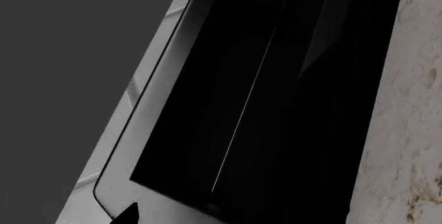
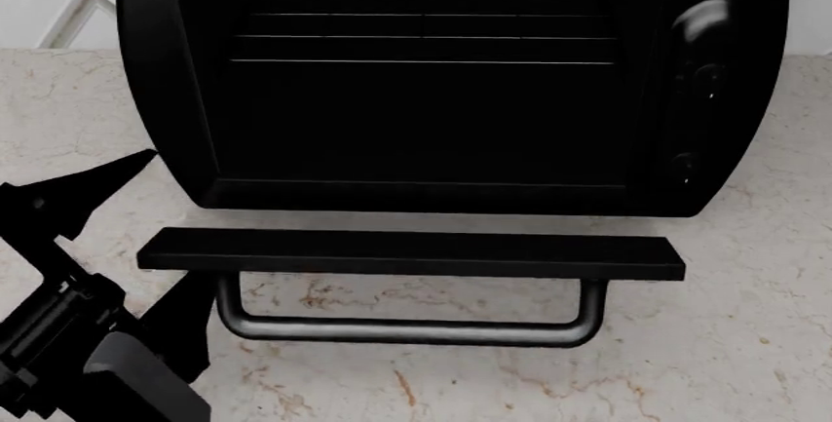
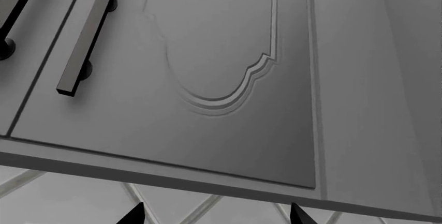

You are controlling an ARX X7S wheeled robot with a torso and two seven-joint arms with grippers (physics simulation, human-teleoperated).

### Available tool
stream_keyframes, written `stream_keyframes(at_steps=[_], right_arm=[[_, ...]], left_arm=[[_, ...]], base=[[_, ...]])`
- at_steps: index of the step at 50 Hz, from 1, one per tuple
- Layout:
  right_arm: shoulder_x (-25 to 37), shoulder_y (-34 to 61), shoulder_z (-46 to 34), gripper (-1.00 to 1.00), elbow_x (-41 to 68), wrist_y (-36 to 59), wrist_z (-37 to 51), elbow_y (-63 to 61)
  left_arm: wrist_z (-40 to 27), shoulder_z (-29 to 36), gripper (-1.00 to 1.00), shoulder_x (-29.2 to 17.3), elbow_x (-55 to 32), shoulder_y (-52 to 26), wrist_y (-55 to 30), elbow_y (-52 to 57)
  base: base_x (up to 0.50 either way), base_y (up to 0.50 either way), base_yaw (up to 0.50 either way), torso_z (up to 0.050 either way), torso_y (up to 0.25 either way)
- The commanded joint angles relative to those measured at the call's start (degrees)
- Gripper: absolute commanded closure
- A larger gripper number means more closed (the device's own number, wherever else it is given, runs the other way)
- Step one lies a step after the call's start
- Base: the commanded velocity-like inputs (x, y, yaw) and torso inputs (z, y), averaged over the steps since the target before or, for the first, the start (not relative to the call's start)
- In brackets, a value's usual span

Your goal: Close the toaster oven door.

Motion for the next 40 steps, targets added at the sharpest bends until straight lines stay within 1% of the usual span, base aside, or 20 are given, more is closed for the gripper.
stream_keyframes(at_steps=[1,4,8,10,15,17,23,28,33,36,40], right_arm=[[0.88,1.28,0.13,-1.00,2.51,0.03,1.78,0.57],[1.37,2.05,0.79,-1.00,4.08,0.59,2.46,0.75],[1.68,1.81,1.34,-1.00,4.80,0.40,2.80,0.76],[1.92,1.83,1.63,-1.00,5.45,0.52,3.17,0.73],[2.36,2.46,1.41,-1.00,6.66,0.67,4.17,0.88],[2.77,3.08,1.69,-1.00,7.98,1.16,4.94,0.86],[3.45,3.41,2.67,-1.00,10.24,1.44,6.20,0.93],[3.89,2.51,3.83,-1.00,10.95,1.03,6.39,0.92],[4.35,1.71,4.79,-1.00,11.37,0.61,6.49,0.97],[4.88,1.81,4.82,-1.00,11.58,0.44,6.55,1.25],[5.15,2.12,4.38,-1.00,11.79,0.08,6.82,1.49]], left_arm=[[-4.11,-8.04,-1.00,5.59,-9.25,2.79,-9.09,8.29],[-4.37,-8.32,-1.00,7.59,-10.56,2.77,-10.95,7.64],[-4.56,-9.10,-1.00,8.33,-11.10,3.30,-13.31,9.92],[-5.09,-9.60,-1.00,8.71,-11.90,3.36,-12.97,8.93],[-4.24,-10.92,-1.00,9.92,-14.92,4.13,-16.06,10.77],[-3.86,-11.47,-1.00,10.63,-16.05,3.97,-18.01,11.46],[-1.79,-14.29,-1.00,13.67,-21.00,1.85,-28.94,15.47],[-1.52,-15.51,-1.00,16.05,-23.06,-1.28,-33.26,14.49],[-1.96,-14.50,-1.00,18.34,-23.09,-4.11,-32.41,10.59],[-3.25,-13.82,-1.00,20.08,-22.57,-5.46,-30.56,7.58],[-4.49,-13.25,-1.00,21.22,-21.76,-7.46,-28.18,3.80]], base=[[0.00,0.00,0.00,0.000,0.000],[0.00,0.00,-0.01,0.000,0.003],[0.01,0.00,-0.01,0.004,0.000],[0.01,0.00,-0.01,0.000,0.000],[0.00,0.00,-0.01,0.000,0.002],[0.00,0.00,-0.01,0.000,0.000],[0.00,0.00,0.00,0.000,0.002],[0.00,0.00,0.00,0.002,0.002],[0.00,0.00,0.00,0.000,0.000],[0.00,0.00,0.00,0.000,0.003],[0.00,0.00,0.00,0.000,0.000]])
